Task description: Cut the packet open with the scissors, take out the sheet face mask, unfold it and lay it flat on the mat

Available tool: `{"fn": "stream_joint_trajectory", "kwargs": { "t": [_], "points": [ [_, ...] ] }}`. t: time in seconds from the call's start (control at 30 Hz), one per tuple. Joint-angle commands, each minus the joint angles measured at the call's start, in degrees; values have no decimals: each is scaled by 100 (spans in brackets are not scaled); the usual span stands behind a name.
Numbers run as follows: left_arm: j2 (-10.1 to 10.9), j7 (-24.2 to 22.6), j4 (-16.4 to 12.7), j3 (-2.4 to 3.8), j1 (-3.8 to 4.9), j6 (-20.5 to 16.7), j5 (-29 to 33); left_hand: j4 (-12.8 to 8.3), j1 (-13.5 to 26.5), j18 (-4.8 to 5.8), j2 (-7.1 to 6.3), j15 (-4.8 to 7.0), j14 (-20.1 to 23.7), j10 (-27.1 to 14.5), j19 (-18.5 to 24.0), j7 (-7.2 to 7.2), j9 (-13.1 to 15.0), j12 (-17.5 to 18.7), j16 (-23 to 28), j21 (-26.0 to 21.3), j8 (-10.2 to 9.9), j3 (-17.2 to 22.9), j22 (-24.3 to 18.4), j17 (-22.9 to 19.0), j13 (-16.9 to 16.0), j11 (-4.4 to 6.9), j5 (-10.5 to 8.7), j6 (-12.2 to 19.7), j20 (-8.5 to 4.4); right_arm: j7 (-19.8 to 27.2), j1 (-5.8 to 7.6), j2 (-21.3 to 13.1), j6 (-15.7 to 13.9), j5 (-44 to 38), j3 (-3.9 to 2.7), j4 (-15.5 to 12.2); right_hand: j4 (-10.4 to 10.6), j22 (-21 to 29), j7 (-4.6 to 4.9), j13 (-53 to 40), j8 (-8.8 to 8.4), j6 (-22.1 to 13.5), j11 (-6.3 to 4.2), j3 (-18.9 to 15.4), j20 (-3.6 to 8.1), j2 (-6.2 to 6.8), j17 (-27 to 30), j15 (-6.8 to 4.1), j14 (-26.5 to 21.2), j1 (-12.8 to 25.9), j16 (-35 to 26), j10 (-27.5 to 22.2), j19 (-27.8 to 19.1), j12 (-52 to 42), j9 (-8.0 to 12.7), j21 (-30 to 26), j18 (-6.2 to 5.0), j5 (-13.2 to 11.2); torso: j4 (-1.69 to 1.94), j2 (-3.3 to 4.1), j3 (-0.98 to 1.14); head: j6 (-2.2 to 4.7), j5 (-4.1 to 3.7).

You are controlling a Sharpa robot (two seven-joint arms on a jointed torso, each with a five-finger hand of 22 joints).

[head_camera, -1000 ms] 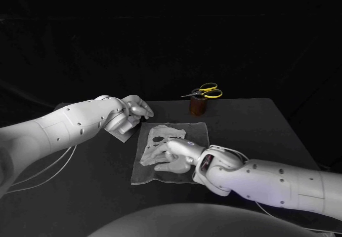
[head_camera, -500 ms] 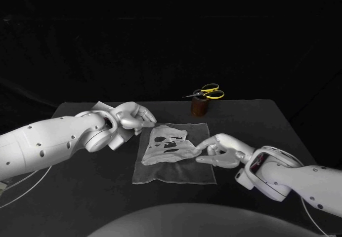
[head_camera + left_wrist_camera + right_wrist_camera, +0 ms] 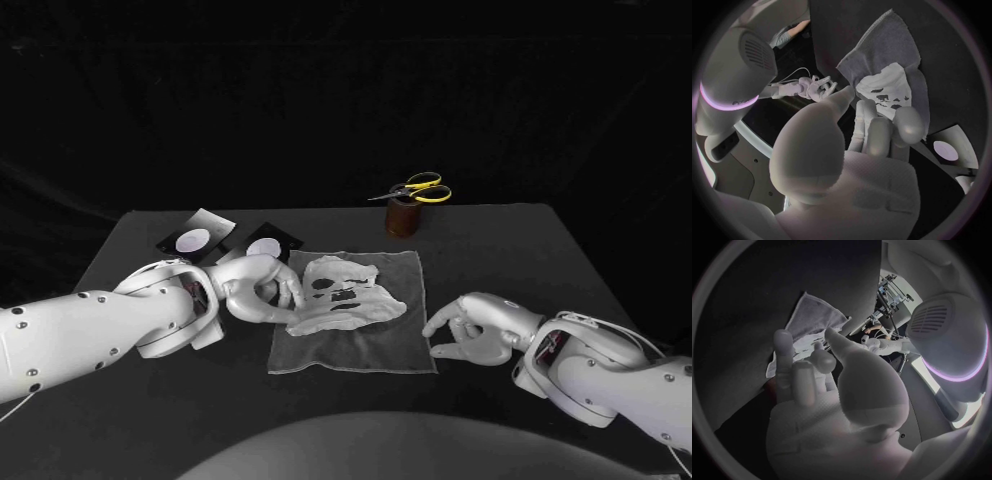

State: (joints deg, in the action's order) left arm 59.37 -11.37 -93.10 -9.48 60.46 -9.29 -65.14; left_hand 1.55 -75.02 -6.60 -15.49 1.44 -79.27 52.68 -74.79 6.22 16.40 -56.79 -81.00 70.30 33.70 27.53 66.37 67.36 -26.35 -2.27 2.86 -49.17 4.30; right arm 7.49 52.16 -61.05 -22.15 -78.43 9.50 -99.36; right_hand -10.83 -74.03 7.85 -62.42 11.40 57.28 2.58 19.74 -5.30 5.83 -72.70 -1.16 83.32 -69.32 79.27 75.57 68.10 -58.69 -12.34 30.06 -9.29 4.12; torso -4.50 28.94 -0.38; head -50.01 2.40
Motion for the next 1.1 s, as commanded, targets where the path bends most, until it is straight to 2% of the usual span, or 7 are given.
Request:
{"fn": "stream_joint_trajectory", "kwargs": {
  "t": [0.03,0.23,0.3,0.47,0.67,0.83,1.1],
  "points": [
    [-2,20,-85,-24,-81,-100,-1421,39,-25,82,-77,13,-79,40,-75,-6,-30,-73,-77,88,-49,-122,101,149,-34,47,-3,-42,-18,-529,-117,31,-242,-1095,10,20,-11,-8,-21,-30,27,30,7,-39,7,92,-24,6,58,2,34,65,56,-50,12,50,-44,-16,-6,-22,-1,1,11],
    [-21,277,-189,-107,-183,-14,-2203,151,-108,134,-74,17,-331,17,-210,9,-130,-342,-321,301,-163,-761,340,665,-185,52,-4,64,-30,-839,-268,136,-457,-1473,18,58,-21,-50,-18,-163,-2,-12,10,-100,16,151,-137,3,119,13,114,168,156,-232,38,217,-15,-40,-4,-28,7,1,2],
    [-4,356,-224,-193,-194,28,-2360,262,-175,156,-54,20,-414,-3,-260,9,-158,-478,-404,388,-178,-1073,441,850,-259,47,-6,89,-30,-916,-287,187,-457,-1550,19,84,-20,-50,-13,-164,-19,-39,13,-127,17,170,-141,5,125,20,120,173,168,-241,49,218,-13,-47,2,-25,4,1,-10],
    [-7,541,-245,-306,-212,146,-2648,629,-565,195,151,20,-557,-59,-353,6,-203,-854,-537,563,-152,-1928,642,1170,-461,51,-8,121,-25,-1018,-315,307,-422,-1664,23,154,-17,-34,-7,-121,-106,-182,24,-208,11,193,-124,17,120,16,114,135,164,-209,97,160,-18,-57,-2,-9,2,1,-21],
    [-11,688,-212,-349,-234,278,-2853,964,-933,194,307,14,-563,-128,-338,15,-236,-996,-542,576,-123,-2539,665,1203,-526,54,-12,147,-21,-1063,-349,396,-386,-1730,26,221,-31,-24,-8,-90,-152,-253,25,-248,8,195,-120,19,115,-21,113,99,154,-182,121,124,-22,-70,-1,-25,-4,1,-32],
    [-42,771,-152,-358,-239,344,-2992,1164,-1190,199,398,17,-581,63,-342,15,-255,-1246,-557,595,-104,-2874,693,1252,-878,53,-8,179,-24,-1108,-385,477,-286,-1800,27,289,-43,-11,-20,-40,-225,-370,20,-338,8,213,-116,16,108,-40,114,44,136,-137,158,66,-30,-96,-5,-19,-9,1,-16],
    [-136,846,-31,-361,-321,362,-3150,1288,-1571,216,560,25,-633,274,-388,6,-266,-1514,-598,660,-58,-3067,771,1363,-1276,67,-5,163,-30,-1194,-471,546,-158,-1940,28,366,-72,-5,-12,-19,-232,-376,26,-454,5,220,-116,22,97,-91,117,-1,119,-129,166,30,-32,-109,-1,-15,-2,1,-14]
  ]
}}
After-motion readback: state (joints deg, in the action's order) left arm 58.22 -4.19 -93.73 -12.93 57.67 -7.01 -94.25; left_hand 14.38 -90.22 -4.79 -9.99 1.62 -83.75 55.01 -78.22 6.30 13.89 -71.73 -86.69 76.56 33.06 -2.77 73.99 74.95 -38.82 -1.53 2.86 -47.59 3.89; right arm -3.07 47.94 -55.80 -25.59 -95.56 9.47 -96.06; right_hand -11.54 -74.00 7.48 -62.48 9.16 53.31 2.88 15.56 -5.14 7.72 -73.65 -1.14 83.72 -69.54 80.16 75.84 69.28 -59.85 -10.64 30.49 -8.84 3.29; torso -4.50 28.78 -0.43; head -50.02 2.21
